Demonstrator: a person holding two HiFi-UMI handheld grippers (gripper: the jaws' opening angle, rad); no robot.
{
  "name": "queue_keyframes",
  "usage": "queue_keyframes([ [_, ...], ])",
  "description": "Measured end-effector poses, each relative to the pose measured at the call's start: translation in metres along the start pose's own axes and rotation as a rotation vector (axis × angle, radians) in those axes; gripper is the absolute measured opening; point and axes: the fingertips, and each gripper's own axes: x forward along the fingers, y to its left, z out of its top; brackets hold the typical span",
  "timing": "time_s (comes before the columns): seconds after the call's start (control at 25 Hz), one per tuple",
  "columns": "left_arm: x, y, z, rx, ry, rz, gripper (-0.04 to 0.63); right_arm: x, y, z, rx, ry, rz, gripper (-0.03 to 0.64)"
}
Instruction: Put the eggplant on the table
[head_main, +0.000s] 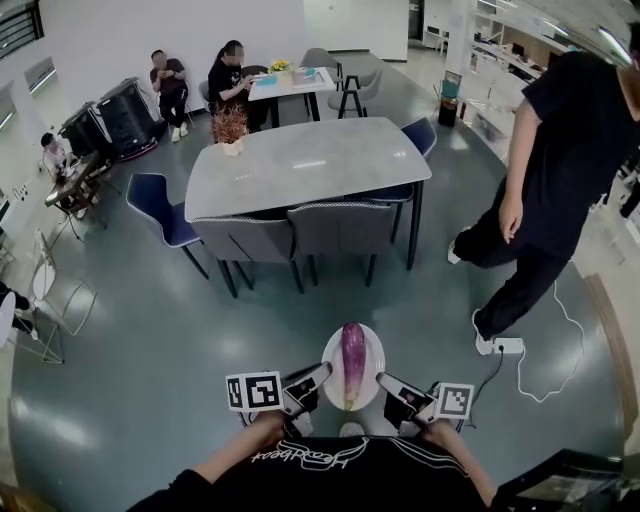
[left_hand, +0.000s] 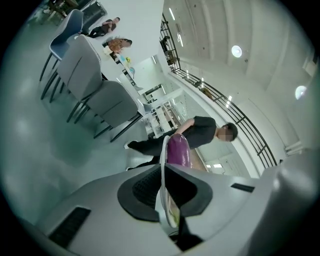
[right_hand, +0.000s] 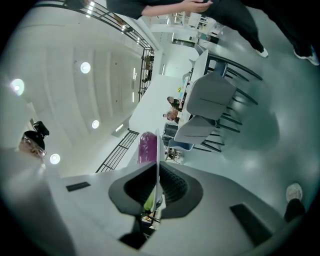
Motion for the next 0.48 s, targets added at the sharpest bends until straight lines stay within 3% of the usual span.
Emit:
queue_keyframes([
  [0.48, 0.062, -0.011, 0.046, 0.034, -0.048, 0.004, 0.029, 0.006, -0.01, 0.083, -0.017, 0.041, 0.064, 0.018],
])
